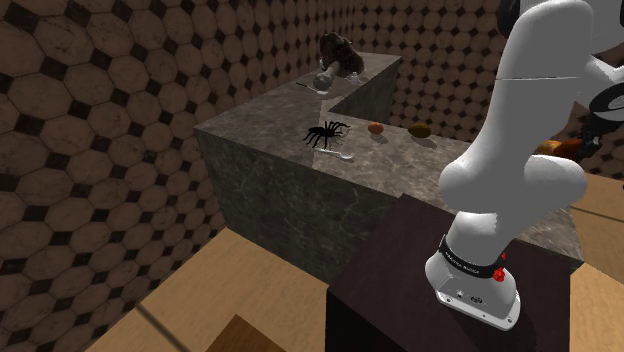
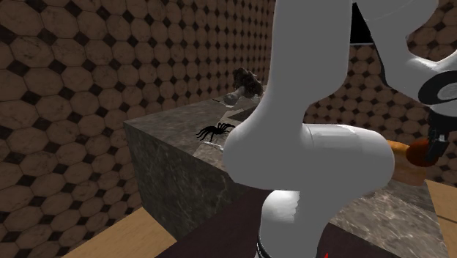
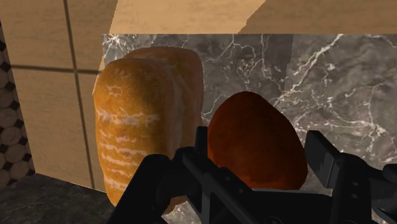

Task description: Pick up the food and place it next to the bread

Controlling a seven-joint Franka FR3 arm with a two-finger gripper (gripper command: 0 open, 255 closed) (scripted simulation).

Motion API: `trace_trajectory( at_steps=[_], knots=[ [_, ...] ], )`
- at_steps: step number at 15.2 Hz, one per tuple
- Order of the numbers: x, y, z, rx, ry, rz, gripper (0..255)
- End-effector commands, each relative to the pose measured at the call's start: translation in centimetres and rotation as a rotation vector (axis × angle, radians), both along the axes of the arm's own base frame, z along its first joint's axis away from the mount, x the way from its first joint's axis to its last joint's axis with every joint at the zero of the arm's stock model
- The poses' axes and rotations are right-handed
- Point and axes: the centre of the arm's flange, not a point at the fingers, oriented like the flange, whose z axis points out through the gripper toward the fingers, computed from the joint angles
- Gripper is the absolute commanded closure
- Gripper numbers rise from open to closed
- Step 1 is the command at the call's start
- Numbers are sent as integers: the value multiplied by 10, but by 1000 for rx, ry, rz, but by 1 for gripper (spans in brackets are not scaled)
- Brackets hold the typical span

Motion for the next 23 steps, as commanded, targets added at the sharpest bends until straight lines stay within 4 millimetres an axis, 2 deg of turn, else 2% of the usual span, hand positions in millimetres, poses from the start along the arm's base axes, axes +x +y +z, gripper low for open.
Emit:
trace_trajectory(
  at_steps=[1,23],
  knots=[
    [-1,0,-11,0,-1,-1,255],
    [-1,0,-127,0,-1,-1,255]
  ],
)
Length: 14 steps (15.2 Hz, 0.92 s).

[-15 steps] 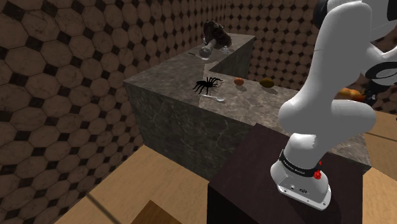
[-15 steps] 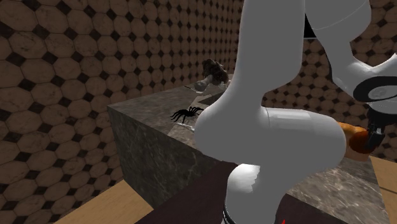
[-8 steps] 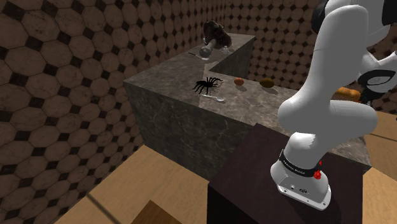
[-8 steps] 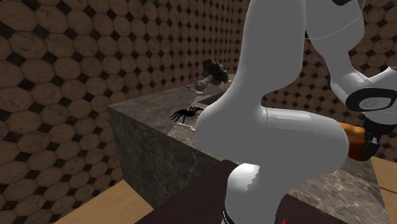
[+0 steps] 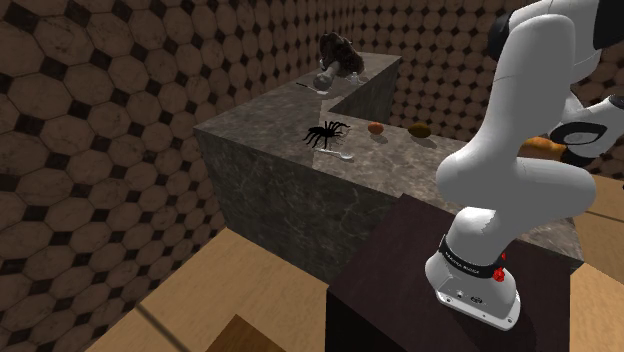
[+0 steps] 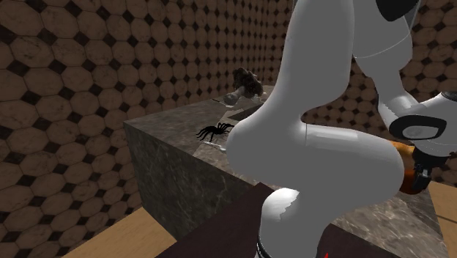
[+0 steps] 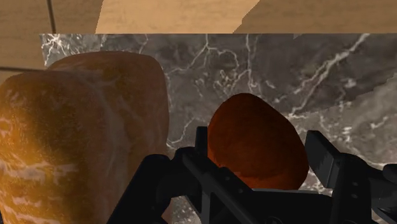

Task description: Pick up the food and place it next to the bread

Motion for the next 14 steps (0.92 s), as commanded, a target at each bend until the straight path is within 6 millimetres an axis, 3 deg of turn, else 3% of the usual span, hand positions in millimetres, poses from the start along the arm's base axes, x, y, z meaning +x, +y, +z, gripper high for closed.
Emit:
trace_trajectory(
  at_steps=[1,6,14],
  knots=[
    [0,0,-11,0,0,0,255],
    [0,0,-36,0,0,0,255],
    [0,0,-36,0,0,0,255]
  ],
)
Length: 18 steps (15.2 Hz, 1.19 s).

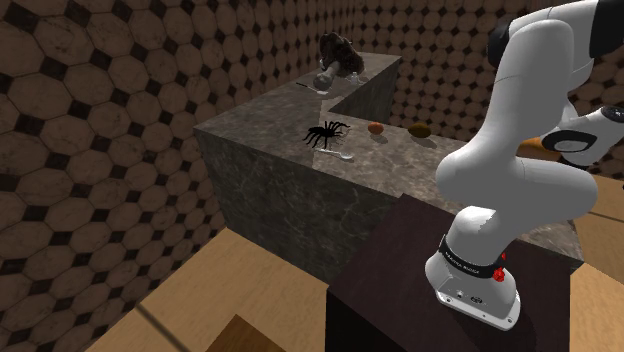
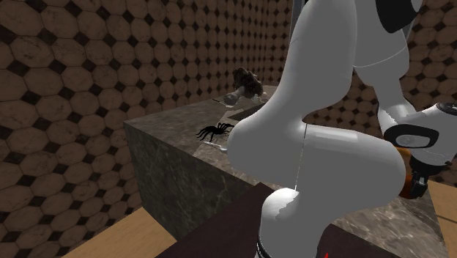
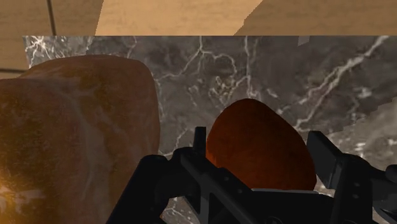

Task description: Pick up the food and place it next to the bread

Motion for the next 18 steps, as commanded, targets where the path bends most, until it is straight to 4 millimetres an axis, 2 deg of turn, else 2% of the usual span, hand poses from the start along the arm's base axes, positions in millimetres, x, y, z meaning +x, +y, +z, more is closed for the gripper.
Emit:
trace_trajectory(
  at_steps=[1,6,10,18],
  knots=[
    [2,3,-5,12,-3,2,0],
    [1,3,-5,12,-3,2,0],
    [2,19,42,12,-3,2,0],
    [2,19,42,12,-3,2,0]
  ],
)
